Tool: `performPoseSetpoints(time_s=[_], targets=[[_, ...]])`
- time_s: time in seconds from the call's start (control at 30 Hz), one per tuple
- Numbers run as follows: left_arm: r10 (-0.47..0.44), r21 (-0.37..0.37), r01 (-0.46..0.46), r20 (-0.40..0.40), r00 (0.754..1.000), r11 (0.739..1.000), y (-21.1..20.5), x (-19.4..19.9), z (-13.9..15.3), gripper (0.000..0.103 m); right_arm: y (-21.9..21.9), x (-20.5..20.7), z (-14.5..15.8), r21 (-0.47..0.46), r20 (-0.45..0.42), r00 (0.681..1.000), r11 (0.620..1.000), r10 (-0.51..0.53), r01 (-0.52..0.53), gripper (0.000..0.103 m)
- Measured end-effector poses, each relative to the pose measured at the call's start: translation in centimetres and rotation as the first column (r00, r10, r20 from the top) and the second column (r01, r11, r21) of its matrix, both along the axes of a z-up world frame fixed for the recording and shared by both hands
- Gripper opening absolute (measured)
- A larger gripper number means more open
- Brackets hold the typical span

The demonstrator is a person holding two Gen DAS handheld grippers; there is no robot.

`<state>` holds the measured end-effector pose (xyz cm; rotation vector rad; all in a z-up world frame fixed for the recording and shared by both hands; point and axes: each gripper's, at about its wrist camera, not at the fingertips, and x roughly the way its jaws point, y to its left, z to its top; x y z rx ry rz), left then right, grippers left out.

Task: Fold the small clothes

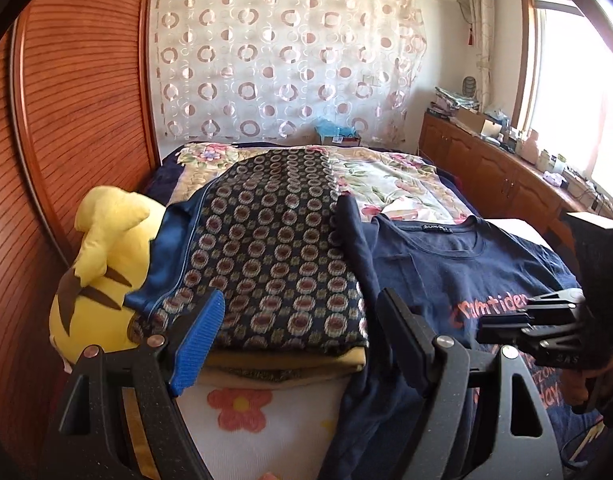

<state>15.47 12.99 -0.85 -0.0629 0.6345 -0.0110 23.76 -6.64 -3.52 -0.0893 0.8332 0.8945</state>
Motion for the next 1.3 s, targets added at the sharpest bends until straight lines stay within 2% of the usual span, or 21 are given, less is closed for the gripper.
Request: performPoseSetpoints(time_s=[0.13, 0.23, 0.37, 0.43, 0.6, 0.67, 0.73, 0.87, 0.93, 1.0, 1.1, 1.3], targets=[[-0.033, 0.021, 0.033, 0.0, 0.999, 0.999, -1.0, 1.9, 0.6, 0.079, -1.3, 0.0, -0.2, -0.014, 0.004, 0.999, 0.999, -0.045, 0.045, 0.035], [-0.076, 0.023, 0.076, -0.013, 0.997, 0.997, -2.1, 3.6, 0.6, 0.079, -2.4, 0.1, 0.0, -0.026, 0.028, 0.996, 0.996, -0.079, 0.08, 0.044], [-0.139, 0.002, 0.139, -0.037, 0.99, 0.99, -3.0, 6.1, 0.0, 0.078, -4.7, 0.2, 0.5, -0.057, 0.064, 0.987, 0.987, -0.148, 0.152, 0.045], [-0.166, -0.011, 0.166, -0.067, 0.984, 0.986, -3.5, 7.5, -0.4, 0.066, -6.0, 0.2, 0.7, -0.087, 0.095, 0.977, 0.976, -0.193, 0.202, 0.045], [-0.178, 0.008, 0.181, -0.147, 0.973, 0.983, -4.0, 10.3, -1.6, 0.052, -9.4, 1.4, -0.1, -0.179, 0.151, 0.941, 0.928, -0.302, 0.326, 0.045], [-0.183, 0.022, 0.189, -0.171, 0.968, 0.982, -4.2, 11.0, -1.9, 0.038, -10.7, 2.0, -0.6, -0.196, 0.146, 0.933, 0.915, -0.329, 0.353, 0.045], [-0.183, 0.04, 0.193, -0.179, 0.967, 0.98, -4.3, 11.2, -1.8, 0.006, -11.4, 2.3, -1.2, -0.215, 0.138, 0.928, 0.904, -0.346, 0.369, 0.045], [-0.181, 0.047, 0.186, -0.1, 0.978, 0.981, -3.6, 10.5, 1.3, 0.004, -11.5, 2.3, -1.3, -0.205, 0.138, 0.926, 0.904, -0.353, 0.375, 0.045], [-0.146, 0.063, 0.15, -0.055, 0.988, 0.987, -2.7, 10.3, 3.1, 0.003, -11.3, 2.1, -1.2, -0.207, 0.151, 0.924, 0.903, -0.351, 0.377, 0.045], [-0.095, 0.087, 0.099, -0.043, 0.995, 0.991, -1.3, 10.9, 4.1, 0.003, -11.4, 1.7, -1.4, -0.215, 0.161, 0.923, 0.9, -0.349, 0.378, 0.045], [-0.05, 0.101, 0.057, -0.073, 0.996, 0.993, 0.5, 12.2, 3.5, 0.003, -11.7, 1.5, -1.1, -0.204, 0.152, 0.924, 0.903, -0.352, 0.377, 0.045], [-0.045, 0.088, 0.054, -0.108, 0.993, 0.995, 0.7, 12.9, 1.7, 0.003, -13.3, 1.7, -1.0, -0.19, 0.142, 0.925, 0.907, -0.353, 0.375, 0.045]])
